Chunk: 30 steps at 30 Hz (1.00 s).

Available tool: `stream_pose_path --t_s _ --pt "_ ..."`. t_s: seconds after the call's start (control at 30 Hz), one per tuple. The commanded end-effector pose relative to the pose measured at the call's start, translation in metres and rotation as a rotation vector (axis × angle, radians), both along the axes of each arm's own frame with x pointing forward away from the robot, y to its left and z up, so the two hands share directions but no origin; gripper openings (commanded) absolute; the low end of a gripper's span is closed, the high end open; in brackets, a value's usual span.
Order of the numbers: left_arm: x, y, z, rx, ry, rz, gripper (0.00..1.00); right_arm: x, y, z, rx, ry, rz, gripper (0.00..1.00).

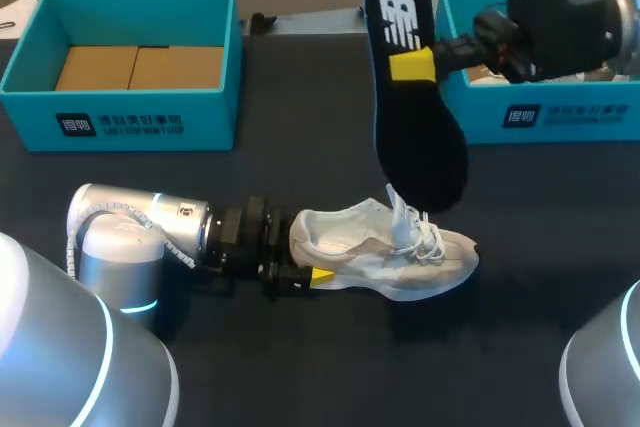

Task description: Take the shoe out of the shoebox, open the shoe tongue, remove and reinsert the insole, then place the shoe into the shoebox

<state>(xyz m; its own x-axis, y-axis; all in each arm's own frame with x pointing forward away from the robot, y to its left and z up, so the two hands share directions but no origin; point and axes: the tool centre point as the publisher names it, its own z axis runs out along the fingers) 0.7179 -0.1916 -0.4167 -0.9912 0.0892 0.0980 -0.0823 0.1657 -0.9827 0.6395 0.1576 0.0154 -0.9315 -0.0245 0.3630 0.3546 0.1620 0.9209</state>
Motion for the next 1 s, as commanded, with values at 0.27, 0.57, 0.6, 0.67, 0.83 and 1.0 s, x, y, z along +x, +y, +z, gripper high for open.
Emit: stream_pose_path --t_s 0.27,0.57,0.6,0.67,0.83,1.0 --pt "-0.001 -0.001 0.0 0.0 -0.001 0.002 0.0 -0.011 -0.007 0.003 -0.007 -0.002 -0.021 0.0" --pt "-0.001 -0.001 0.0 0.0 -0.001 0.002 0.0 -0.029 -0.021 0.013 0.03 0.011 -0.029 0.0" --pt "-0.001 -0.001 0.0 0.0 -0.001 0.002 0.0 -0.029 -0.021 0.013 0.03 0.011 -0.029 0.0" --pt "-0.001 -0.001 0.0 0.0 -0.001 0.002 0.0 -0.029 -0.021 0.013 0.03 0.011 -0.029 0.0" --pt "-0.001 -0.001 0.0 0.0 -0.001 0.002 0.0 -0.029 -0.021 0.013 0.03 0.011 -0.029 0.0" --pt "0.0 0.001 0.0 0.0 -0.014 -0.003 0.28 -0.029 -0.021 0.013 0.03 0.011 -0.029 0.0"
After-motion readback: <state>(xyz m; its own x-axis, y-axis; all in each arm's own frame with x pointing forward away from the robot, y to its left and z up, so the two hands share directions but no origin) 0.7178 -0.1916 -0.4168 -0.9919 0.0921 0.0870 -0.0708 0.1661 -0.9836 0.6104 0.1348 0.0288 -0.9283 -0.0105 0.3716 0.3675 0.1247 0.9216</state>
